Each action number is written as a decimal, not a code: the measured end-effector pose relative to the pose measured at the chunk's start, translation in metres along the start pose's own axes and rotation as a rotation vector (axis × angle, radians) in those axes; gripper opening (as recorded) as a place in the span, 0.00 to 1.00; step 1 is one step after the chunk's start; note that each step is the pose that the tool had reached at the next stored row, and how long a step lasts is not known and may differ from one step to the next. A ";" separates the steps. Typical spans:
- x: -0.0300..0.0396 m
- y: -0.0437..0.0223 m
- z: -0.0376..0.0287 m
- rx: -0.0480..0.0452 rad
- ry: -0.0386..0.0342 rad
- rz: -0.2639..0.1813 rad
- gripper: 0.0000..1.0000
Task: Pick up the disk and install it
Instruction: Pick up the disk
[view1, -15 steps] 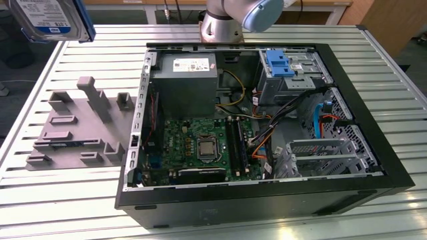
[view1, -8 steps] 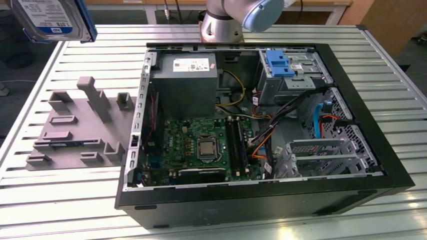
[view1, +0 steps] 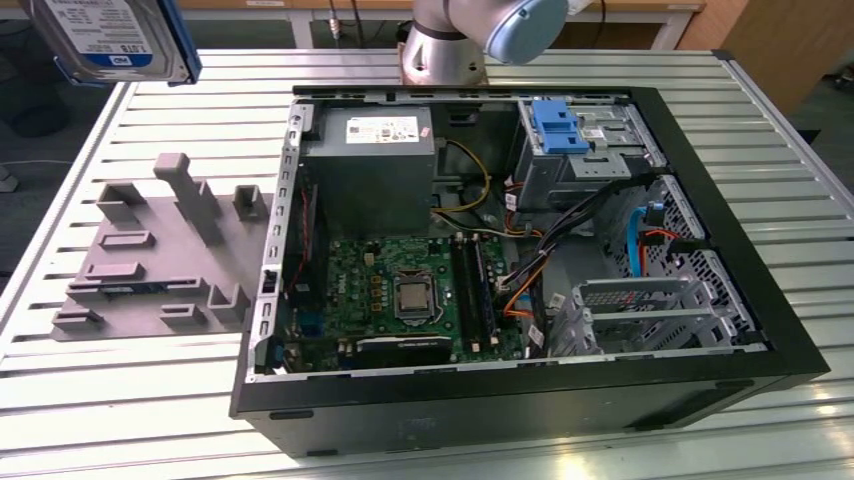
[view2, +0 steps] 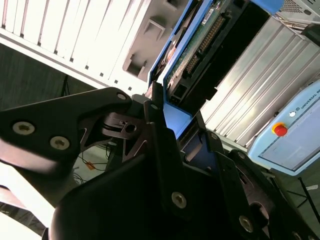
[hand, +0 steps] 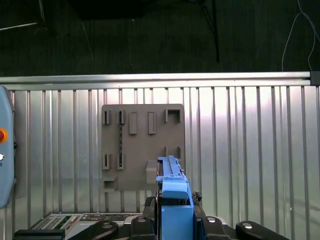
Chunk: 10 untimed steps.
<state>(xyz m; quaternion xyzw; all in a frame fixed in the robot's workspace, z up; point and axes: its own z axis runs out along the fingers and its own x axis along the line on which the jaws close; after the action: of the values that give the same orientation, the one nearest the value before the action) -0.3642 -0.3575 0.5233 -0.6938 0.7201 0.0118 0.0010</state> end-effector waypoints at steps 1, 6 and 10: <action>0.0000 -0.0010 0.0000 0.0000 0.0001 0.000 0.36; -0.0002 -0.0053 -0.0001 0.0000 0.0000 0.000 0.36; -0.0004 -0.0090 -0.0002 0.0000 0.0001 0.000 0.36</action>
<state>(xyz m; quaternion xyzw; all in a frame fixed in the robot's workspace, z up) -0.3552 -0.3574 0.5234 -0.6938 0.7201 0.0118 0.0009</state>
